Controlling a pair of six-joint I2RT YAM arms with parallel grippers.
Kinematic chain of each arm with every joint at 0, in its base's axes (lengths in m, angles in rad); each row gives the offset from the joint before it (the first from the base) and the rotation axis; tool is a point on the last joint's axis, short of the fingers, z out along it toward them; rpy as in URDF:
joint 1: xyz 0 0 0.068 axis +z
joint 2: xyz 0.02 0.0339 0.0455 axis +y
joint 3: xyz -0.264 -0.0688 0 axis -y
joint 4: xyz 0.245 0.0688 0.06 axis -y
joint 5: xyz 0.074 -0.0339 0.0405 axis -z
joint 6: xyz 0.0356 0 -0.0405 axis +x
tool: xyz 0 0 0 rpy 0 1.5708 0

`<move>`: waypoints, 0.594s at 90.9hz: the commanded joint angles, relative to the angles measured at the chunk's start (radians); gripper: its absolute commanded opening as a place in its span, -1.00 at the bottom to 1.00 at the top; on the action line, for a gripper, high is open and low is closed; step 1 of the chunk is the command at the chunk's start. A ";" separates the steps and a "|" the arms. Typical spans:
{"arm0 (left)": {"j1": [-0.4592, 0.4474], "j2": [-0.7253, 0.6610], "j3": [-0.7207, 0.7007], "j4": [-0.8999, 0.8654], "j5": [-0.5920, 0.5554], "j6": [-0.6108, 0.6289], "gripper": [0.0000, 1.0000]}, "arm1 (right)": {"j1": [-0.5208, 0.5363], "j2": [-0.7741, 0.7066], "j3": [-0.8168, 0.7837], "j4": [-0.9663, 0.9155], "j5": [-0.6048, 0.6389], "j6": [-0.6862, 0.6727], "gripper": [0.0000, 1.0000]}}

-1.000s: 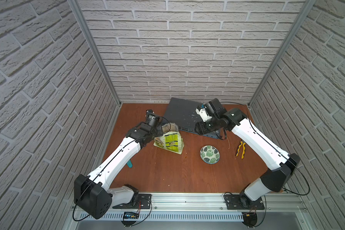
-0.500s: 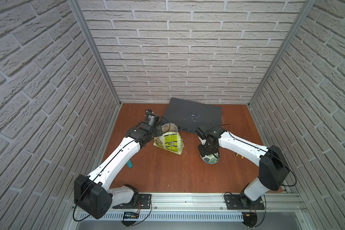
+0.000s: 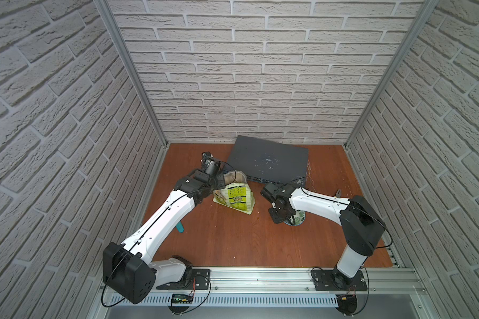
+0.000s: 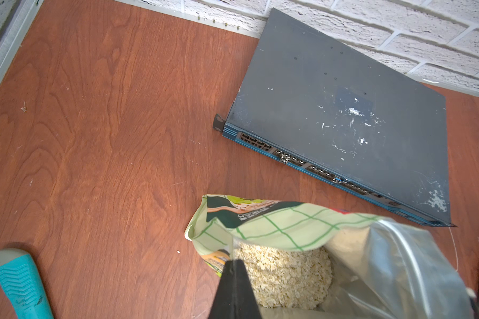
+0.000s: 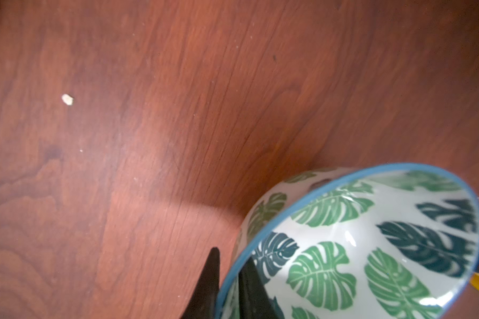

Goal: Pour the oats into the breakfast bowl
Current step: Move the bowl to the center of the board.

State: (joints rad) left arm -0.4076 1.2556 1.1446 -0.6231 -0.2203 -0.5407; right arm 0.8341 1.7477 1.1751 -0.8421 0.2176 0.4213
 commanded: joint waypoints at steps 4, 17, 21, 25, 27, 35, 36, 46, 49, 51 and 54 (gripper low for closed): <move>0.013 -0.025 -0.013 0.025 -0.025 0.007 -1.00 | 0.084 -0.002 -0.009 0.063 -0.089 -0.007 -0.86; 0.025 -0.031 -0.027 0.033 -0.025 0.001 -1.00 | 0.185 -0.009 -0.016 0.096 -0.086 -0.035 -0.91; 0.031 -0.034 -0.031 0.039 -0.024 -0.002 -1.00 | 0.213 -0.011 -0.018 0.116 -0.093 -0.046 -0.91; 0.037 -0.038 -0.035 0.044 -0.020 -0.003 -1.00 | 0.237 -0.007 -0.017 0.132 -0.101 -0.061 -0.91; 0.041 -0.038 -0.037 0.046 -0.018 -0.004 -1.00 | 0.249 -0.004 -0.011 0.140 -0.106 -0.071 -0.91; 0.053 -0.037 -0.041 0.052 -0.006 -0.005 -1.00 | 0.292 0.016 0.021 0.167 -0.133 -0.124 -0.89; 0.055 -0.037 -0.041 0.052 -0.005 -0.004 -1.00 | 0.297 0.018 0.024 0.169 -0.138 -0.131 -0.89; 0.068 -0.034 -0.043 0.059 0.012 -0.008 -1.00 | 0.344 0.073 0.083 0.178 -0.162 -0.210 -0.84; 0.071 -0.033 -0.043 0.061 0.014 -0.008 -1.00 | 0.356 0.090 0.101 0.177 -0.168 -0.233 -0.81; 0.072 -0.033 -0.043 0.060 0.014 -0.009 -1.00 | 0.363 0.103 0.111 0.175 -0.169 -0.249 -0.80; 0.074 -0.031 -0.043 0.060 0.017 -0.008 -1.00 | 0.370 0.114 0.121 0.173 -0.170 -0.268 -0.76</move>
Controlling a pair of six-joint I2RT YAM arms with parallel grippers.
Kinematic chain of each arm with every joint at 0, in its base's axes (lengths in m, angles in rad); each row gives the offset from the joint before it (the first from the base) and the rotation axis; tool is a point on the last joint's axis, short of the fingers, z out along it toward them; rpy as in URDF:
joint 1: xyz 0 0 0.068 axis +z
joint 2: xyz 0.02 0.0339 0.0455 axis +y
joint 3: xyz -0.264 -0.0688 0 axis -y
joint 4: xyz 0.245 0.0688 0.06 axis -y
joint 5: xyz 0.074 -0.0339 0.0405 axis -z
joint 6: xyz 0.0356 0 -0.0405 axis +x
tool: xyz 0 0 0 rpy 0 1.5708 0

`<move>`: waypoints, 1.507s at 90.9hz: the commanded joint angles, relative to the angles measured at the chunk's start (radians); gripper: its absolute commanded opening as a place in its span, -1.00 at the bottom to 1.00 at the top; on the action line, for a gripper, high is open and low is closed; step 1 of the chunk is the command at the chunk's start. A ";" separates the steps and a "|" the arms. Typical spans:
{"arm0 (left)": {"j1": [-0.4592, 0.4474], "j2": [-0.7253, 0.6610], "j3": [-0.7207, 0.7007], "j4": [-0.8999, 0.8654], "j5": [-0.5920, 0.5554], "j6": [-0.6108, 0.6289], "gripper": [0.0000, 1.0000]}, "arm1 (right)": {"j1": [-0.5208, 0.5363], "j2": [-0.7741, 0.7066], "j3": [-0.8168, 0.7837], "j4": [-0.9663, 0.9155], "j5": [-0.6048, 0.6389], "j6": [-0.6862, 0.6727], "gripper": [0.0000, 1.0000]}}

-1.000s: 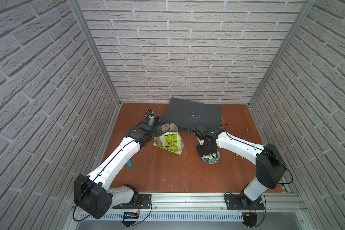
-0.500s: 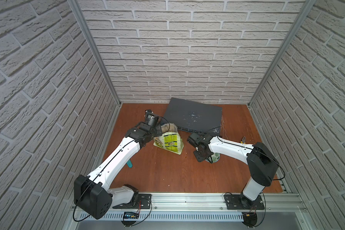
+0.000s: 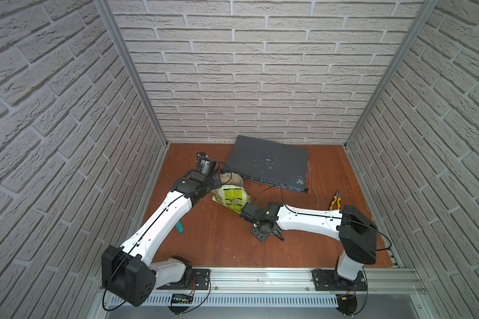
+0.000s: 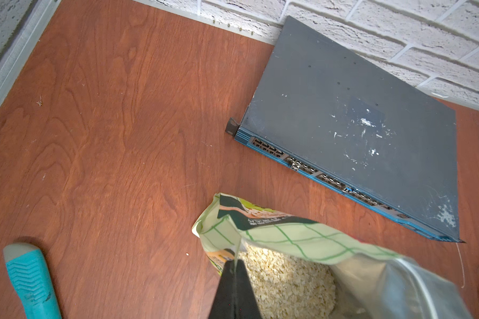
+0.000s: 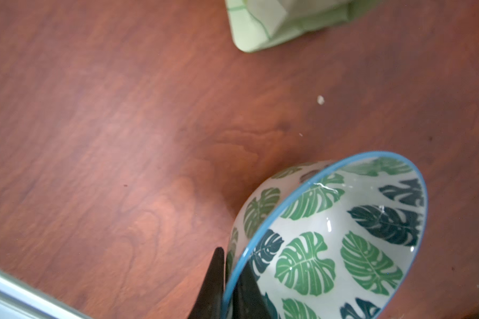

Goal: Pour the oats into the breakfast bowl
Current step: Move the bowl to the center of the board, then move the oats bag to the center of the board.

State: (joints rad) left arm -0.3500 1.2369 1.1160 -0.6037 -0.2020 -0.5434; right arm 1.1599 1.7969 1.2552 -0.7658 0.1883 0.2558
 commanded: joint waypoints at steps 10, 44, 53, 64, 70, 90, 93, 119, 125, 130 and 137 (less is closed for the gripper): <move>0.023 -0.011 -0.012 0.040 0.005 -0.006 -1.00 | 0.041 0.049 0.031 0.107 -0.139 -0.128 -0.47; 0.026 0.003 -0.006 0.027 0.018 -0.004 -1.00 | -0.136 -0.284 -0.159 0.300 -0.256 -0.079 0.19; 0.027 0.007 -0.002 0.022 0.022 0.000 -1.00 | -0.245 -0.339 -0.212 0.383 -0.299 -0.069 0.33; 0.029 0.008 -0.008 0.023 0.020 -0.001 -1.00 | -0.332 -0.345 -0.247 0.524 -0.325 -0.085 0.57; 0.028 0.010 -0.011 0.026 0.023 -0.001 -1.00 | -0.373 -0.307 -0.227 0.587 -0.361 -0.074 0.57; 0.029 0.022 -0.012 0.034 0.035 -0.002 -1.00 | -0.409 -0.166 -0.151 0.687 -0.453 -0.079 0.43; 0.029 0.025 -0.012 0.033 0.036 -0.003 -1.00 | -0.408 -0.145 -0.139 0.694 -0.477 -0.079 0.39; 0.028 0.028 -0.017 0.035 0.041 -0.009 -1.00 | -0.423 0.008 -0.029 0.725 -0.556 -0.054 -0.57; 0.026 0.031 -0.013 0.036 0.050 -0.008 -1.00 | -0.446 0.008 -0.029 0.738 -0.541 -0.048 -0.85; 0.024 0.036 -0.007 0.039 0.064 -0.002 -1.00 | -0.466 -0.004 -0.030 0.737 -0.518 -0.057 -0.93; 0.013 0.057 0.009 0.044 0.084 0.007 -1.00 | -0.494 -0.022 -0.021 0.707 -0.487 -0.091 -0.93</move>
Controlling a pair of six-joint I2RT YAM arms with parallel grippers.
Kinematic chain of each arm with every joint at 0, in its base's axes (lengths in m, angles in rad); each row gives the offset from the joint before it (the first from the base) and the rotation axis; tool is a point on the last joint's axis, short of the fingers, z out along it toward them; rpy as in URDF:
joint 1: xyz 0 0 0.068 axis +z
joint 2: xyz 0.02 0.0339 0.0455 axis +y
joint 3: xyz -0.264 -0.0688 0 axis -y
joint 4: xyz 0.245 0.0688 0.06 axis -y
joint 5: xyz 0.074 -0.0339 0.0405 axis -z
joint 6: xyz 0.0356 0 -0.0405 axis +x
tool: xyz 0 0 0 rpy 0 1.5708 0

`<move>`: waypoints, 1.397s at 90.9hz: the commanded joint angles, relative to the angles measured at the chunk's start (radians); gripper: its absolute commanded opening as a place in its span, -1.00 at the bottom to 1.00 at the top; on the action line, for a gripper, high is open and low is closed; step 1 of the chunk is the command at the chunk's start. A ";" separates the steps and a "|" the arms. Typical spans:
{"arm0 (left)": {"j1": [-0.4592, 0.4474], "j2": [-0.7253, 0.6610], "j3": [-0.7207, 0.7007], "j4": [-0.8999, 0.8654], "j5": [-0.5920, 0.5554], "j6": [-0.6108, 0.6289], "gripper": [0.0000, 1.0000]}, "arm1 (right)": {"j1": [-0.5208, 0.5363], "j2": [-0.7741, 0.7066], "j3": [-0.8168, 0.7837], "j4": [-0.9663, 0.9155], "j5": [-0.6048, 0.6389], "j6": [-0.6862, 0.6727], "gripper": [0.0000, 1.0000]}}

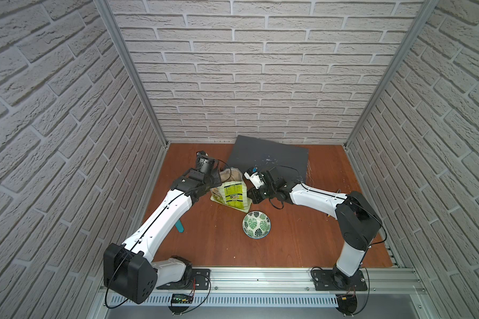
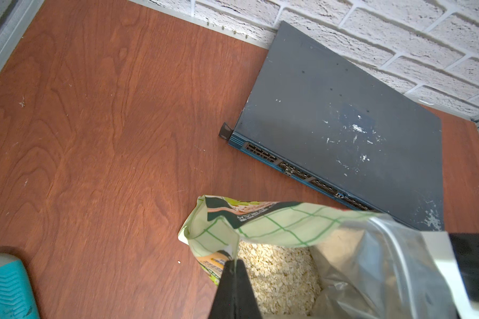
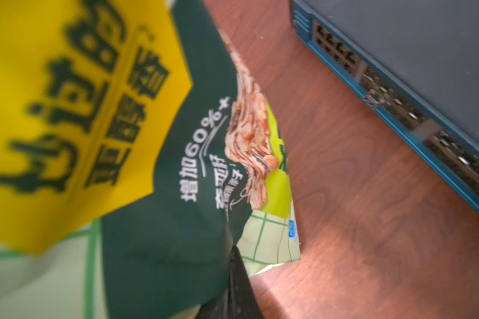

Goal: Pour the oats into the breakfast bowl
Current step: Move the oats bag to the center of the board.

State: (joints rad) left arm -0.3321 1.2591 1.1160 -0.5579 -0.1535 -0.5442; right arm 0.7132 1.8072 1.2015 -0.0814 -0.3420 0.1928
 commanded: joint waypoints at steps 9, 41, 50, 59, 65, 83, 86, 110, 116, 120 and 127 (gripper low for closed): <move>-0.035 0.073 0.050 -0.003 0.048 0.020 -1.00 | -0.091 -0.050 0.043 -0.014 0.053 -0.064 -0.93; -0.146 0.217 0.192 -0.037 0.082 -0.027 -1.00 | -0.242 -0.108 0.026 -0.188 0.073 -0.151 -0.93; -0.159 0.230 0.208 -0.045 0.092 -0.036 -1.00 | -0.283 -0.123 0.013 -0.219 0.046 -0.167 -0.93; -0.160 0.245 0.214 -0.050 0.082 -0.036 -1.00 | -0.303 -0.151 -0.026 -0.185 0.021 -0.164 -0.76; -0.158 0.256 0.218 -0.055 0.074 -0.036 -1.00 | -0.306 -0.179 -0.059 -0.166 0.034 -0.181 -0.49; -0.154 0.253 0.223 -0.068 0.060 -0.023 -1.00 | -0.327 -0.280 -0.185 -0.111 0.071 -0.249 0.32; -0.153 0.251 0.222 -0.069 0.064 -0.020 -1.00 | -0.329 -0.298 -0.223 -0.076 0.052 -0.280 0.34; -0.148 0.257 0.219 -0.067 0.086 -0.008 -1.00 | -0.324 -0.265 -0.417 0.408 -0.238 -0.290 0.83; -0.148 0.255 0.219 -0.066 0.090 -0.004 -1.00 | -0.318 -0.210 -0.395 0.447 -0.262 -0.281 1.00; -0.148 0.255 0.220 -0.068 0.090 -0.002 -1.00 | -0.308 -0.181 -0.388 0.469 -0.269 -0.289 0.99; -0.148 0.252 0.219 -0.068 0.089 0.000 -1.00 | -0.293 -0.130 -0.385 0.525 -0.280 -0.302 0.99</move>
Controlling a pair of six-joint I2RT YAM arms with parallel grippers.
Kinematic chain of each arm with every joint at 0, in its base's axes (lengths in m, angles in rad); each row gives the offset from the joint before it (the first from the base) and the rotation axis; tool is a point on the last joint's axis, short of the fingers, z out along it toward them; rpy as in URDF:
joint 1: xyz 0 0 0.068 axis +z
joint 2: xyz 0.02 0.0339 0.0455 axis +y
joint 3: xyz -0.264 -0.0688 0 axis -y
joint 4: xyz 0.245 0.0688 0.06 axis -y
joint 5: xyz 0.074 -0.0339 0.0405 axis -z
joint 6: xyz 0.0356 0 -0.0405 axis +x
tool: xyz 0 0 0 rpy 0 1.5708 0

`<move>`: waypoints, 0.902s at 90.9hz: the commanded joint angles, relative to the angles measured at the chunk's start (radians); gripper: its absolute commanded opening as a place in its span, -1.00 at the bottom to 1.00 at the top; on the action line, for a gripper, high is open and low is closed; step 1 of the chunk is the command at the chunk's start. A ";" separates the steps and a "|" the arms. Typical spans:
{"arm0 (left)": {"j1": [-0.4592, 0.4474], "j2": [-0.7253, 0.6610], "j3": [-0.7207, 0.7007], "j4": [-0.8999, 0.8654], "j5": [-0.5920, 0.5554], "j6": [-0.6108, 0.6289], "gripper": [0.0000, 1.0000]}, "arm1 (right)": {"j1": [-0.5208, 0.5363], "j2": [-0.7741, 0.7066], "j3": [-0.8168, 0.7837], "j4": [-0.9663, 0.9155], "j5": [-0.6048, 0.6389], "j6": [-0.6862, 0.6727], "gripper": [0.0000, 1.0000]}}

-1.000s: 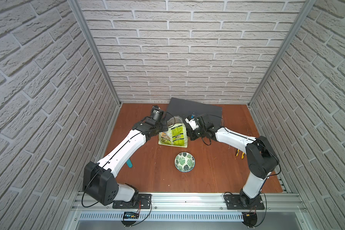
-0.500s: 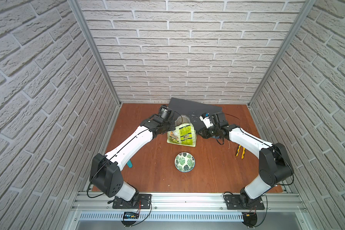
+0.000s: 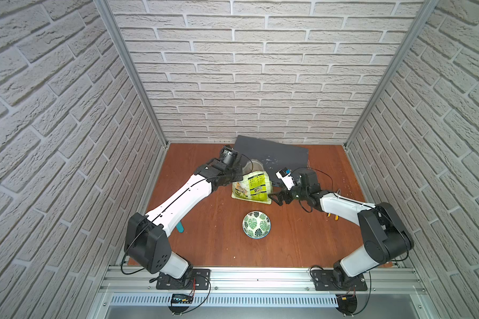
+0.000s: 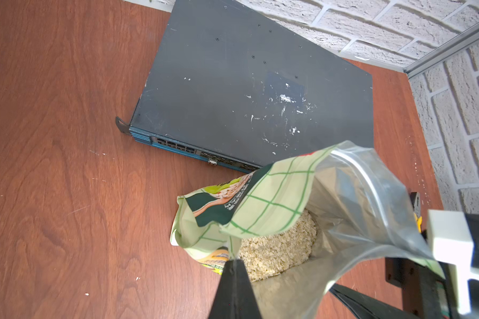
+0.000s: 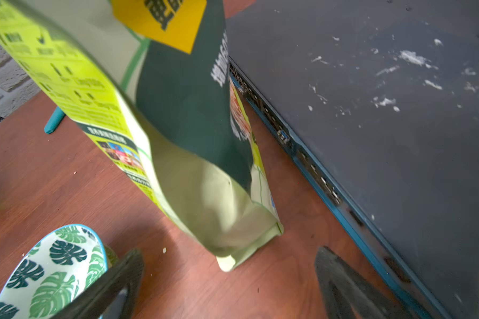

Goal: Pour the oats into the breakfast bowl
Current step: Move the oats bag to the center of the board, then pick up the oats bag from the center of the board.

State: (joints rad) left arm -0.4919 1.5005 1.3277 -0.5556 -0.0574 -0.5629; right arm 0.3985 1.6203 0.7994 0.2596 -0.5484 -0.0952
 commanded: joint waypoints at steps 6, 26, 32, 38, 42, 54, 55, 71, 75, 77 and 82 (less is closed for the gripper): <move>0.014 0.008 0.006 -0.070 -0.007 0.018 -1.00 | 0.038 0.104 0.030 0.214 -0.083 -0.021 0.99; 0.016 0.010 0.007 -0.075 -0.009 0.018 -1.00 | 0.080 0.162 0.075 0.221 -0.083 -0.039 0.99; 0.018 0.013 0.006 -0.074 -0.011 0.018 -1.00 | 0.091 0.168 0.076 0.216 -0.075 -0.038 0.98; 0.017 0.015 0.003 -0.074 -0.015 0.018 -1.00 | 0.109 0.192 0.074 0.214 -0.055 -0.026 0.98; 0.017 0.014 -0.001 -0.073 -0.018 0.017 -1.00 | 0.121 0.205 0.068 0.221 -0.040 -0.013 0.99; 0.019 0.011 -0.008 -0.075 -0.020 0.017 -1.00 | 0.148 0.238 0.039 0.314 0.007 0.025 0.99; 0.019 0.011 -0.008 -0.076 -0.021 0.016 -1.00 | 0.150 0.241 0.039 0.318 0.011 0.026 0.99; 0.024 0.010 -0.010 -0.079 -0.016 0.017 -1.00 | 0.157 0.294 0.035 0.398 0.037 0.036 0.99; 0.024 0.011 -0.011 -0.081 -0.018 0.016 -1.00 | 0.157 0.296 0.033 0.391 0.041 0.029 0.99; 0.023 0.011 -0.011 -0.081 -0.018 0.014 -1.00 | 0.158 0.295 0.032 0.385 0.046 0.024 0.99; 0.024 0.010 -0.015 -0.081 -0.023 0.014 -1.00 | 0.158 0.289 0.029 0.364 0.058 0.012 0.94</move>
State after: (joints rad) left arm -0.4782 1.5005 1.3273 -0.5785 -0.0597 -0.5583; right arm 0.5453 1.8954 0.8528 0.6220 -0.5491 -0.0669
